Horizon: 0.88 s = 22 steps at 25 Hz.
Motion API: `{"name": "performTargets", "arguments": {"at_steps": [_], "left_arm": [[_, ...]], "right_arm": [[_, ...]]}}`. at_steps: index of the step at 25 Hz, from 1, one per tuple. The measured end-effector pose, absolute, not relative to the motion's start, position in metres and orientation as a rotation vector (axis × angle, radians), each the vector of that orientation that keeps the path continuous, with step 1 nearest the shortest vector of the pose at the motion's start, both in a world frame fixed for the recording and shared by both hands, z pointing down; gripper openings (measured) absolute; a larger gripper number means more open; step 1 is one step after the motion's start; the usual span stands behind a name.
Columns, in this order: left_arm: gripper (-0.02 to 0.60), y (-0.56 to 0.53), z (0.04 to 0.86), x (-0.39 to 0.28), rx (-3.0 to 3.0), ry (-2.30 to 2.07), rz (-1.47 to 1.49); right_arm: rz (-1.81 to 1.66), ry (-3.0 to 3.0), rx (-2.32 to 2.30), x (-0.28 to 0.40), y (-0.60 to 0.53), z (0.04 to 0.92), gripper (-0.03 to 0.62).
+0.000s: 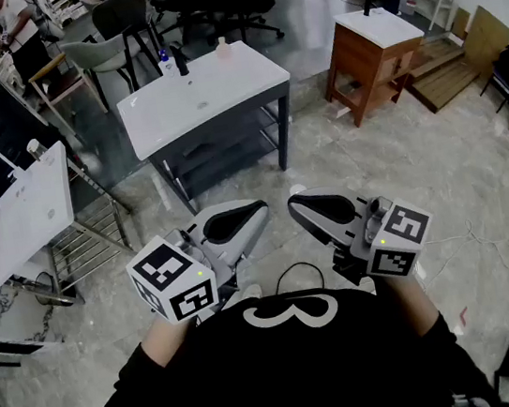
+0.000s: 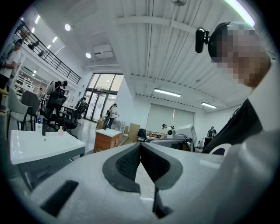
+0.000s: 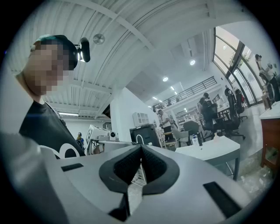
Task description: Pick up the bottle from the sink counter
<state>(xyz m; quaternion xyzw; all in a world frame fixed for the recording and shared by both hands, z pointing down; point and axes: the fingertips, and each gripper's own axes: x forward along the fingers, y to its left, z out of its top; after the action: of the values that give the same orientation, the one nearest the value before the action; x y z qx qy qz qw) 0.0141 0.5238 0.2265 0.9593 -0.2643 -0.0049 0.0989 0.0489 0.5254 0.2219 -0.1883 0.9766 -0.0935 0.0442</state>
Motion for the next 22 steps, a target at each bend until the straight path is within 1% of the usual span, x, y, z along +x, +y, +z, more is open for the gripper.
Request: {"name": "performTargets", "arguments": {"at_steps": [12,22], "left_arm": [[0.015,0.538,0.216,0.017,2.899,-0.795,0.002],[0.015,0.503,0.23,0.015,2.868,-0.789,0.006]], "right_arm": [[-0.257,2.98,-0.546,0.049,0.539,0.213,0.014],[-0.352,2.961,-0.543,0.049,0.506,0.227,0.014]]}}
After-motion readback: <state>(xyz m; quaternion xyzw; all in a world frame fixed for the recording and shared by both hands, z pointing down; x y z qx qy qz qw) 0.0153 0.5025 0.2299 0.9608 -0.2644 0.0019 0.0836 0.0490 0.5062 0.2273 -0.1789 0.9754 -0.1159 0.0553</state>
